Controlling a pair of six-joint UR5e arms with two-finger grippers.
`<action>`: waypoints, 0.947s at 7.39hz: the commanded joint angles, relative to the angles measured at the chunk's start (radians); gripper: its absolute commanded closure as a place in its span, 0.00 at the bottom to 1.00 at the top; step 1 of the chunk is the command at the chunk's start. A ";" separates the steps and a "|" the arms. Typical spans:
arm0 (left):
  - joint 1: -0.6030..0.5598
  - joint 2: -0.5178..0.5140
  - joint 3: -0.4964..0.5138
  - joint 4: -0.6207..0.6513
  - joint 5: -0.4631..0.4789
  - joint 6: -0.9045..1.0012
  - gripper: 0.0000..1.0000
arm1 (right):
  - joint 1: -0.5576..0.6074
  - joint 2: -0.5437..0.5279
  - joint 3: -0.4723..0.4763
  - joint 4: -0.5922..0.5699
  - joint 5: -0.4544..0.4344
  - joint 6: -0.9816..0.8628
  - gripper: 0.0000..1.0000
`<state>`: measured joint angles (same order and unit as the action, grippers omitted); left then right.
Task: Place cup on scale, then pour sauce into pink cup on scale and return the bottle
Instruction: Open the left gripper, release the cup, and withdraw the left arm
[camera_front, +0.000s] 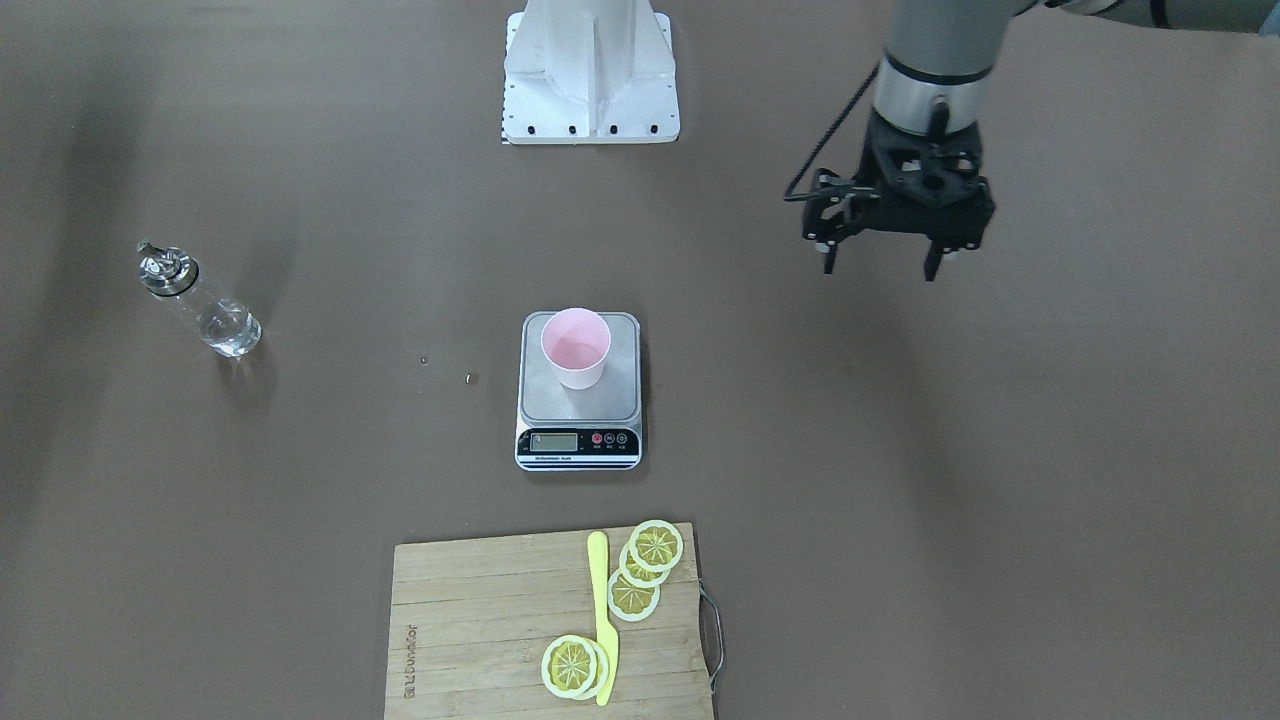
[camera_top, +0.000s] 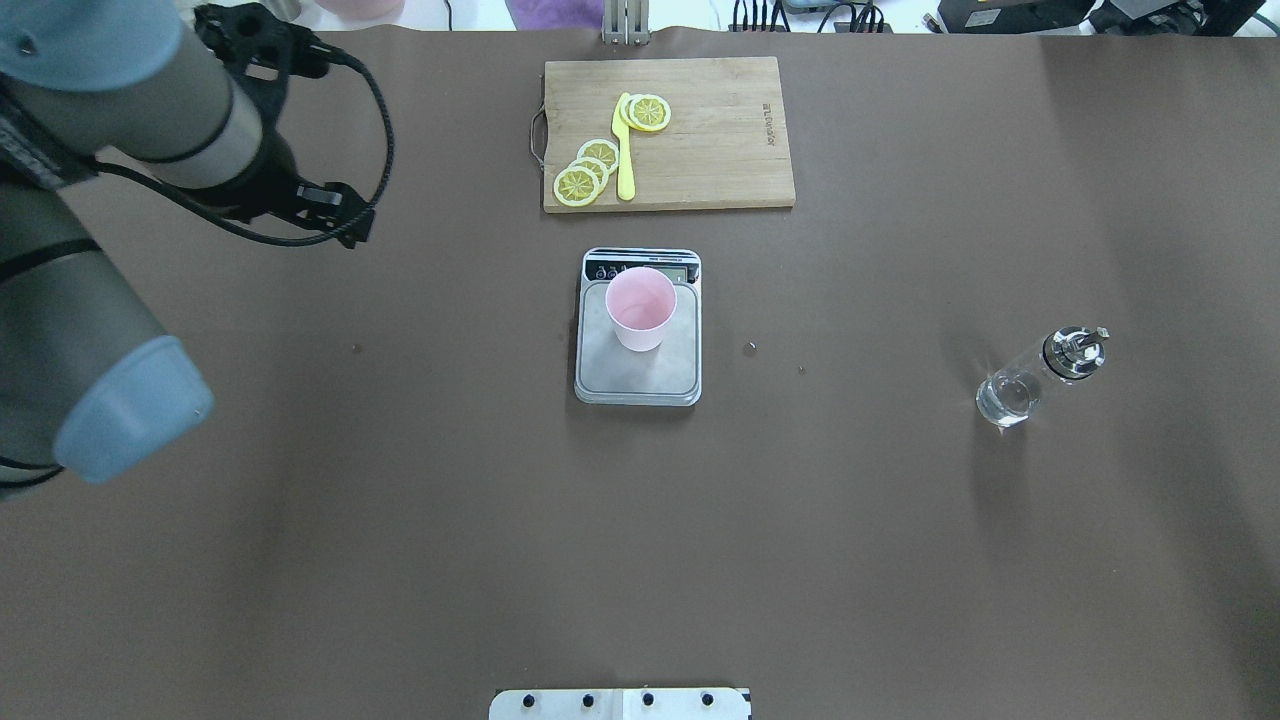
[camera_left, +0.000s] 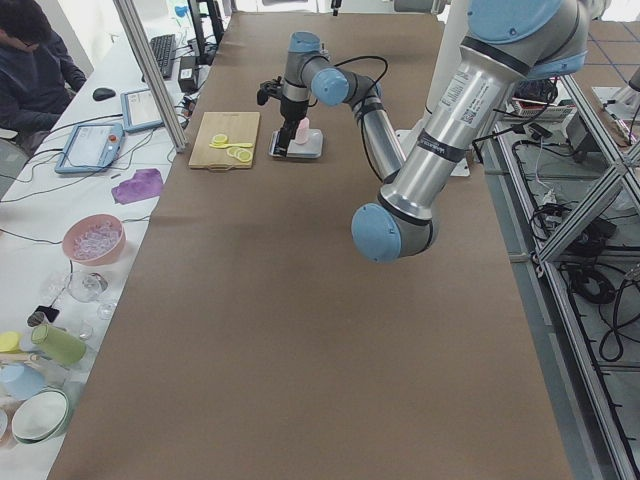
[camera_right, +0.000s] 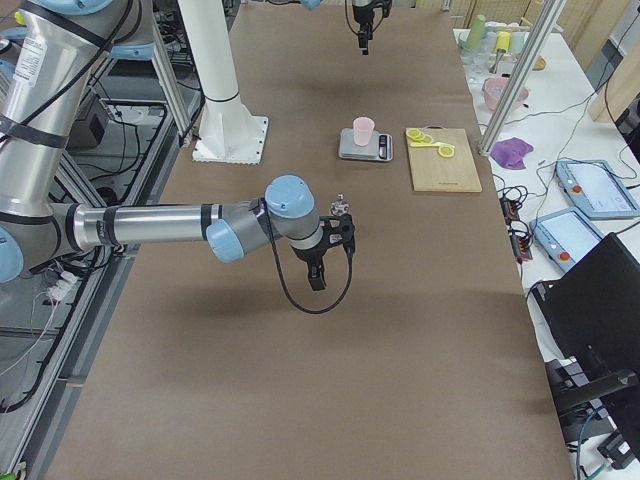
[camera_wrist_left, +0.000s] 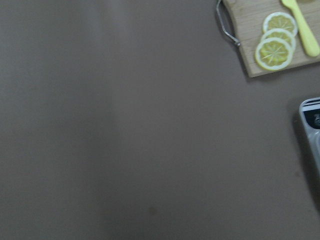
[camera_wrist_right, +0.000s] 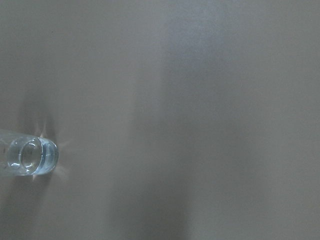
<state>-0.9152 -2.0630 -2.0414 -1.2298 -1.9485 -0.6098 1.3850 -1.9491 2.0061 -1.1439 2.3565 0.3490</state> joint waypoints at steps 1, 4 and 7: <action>-0.323 0.185 0.042 0.000 -0.178 0.486 0.01 | -0.012 -0.001 0.003 0.006 0.004 0.008 0.00; -0.620 0.297 0.274 -0.013 -0.263 0.878 0.01 | -0.108 -0.005 0.014 0.131 -0.006 0.209 0.00; -0.649 0.417 0.270 -0.146 -0.274 0.875 0.01 | -0.272 -0.062 0.025 0.356 -0.090 0.488 0.00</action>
<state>-1.5546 -1.6802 -1.7747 -1.3393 -2.2140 0.2628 1.1945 -1.9765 2.0256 -0.9001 2.3181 0.7131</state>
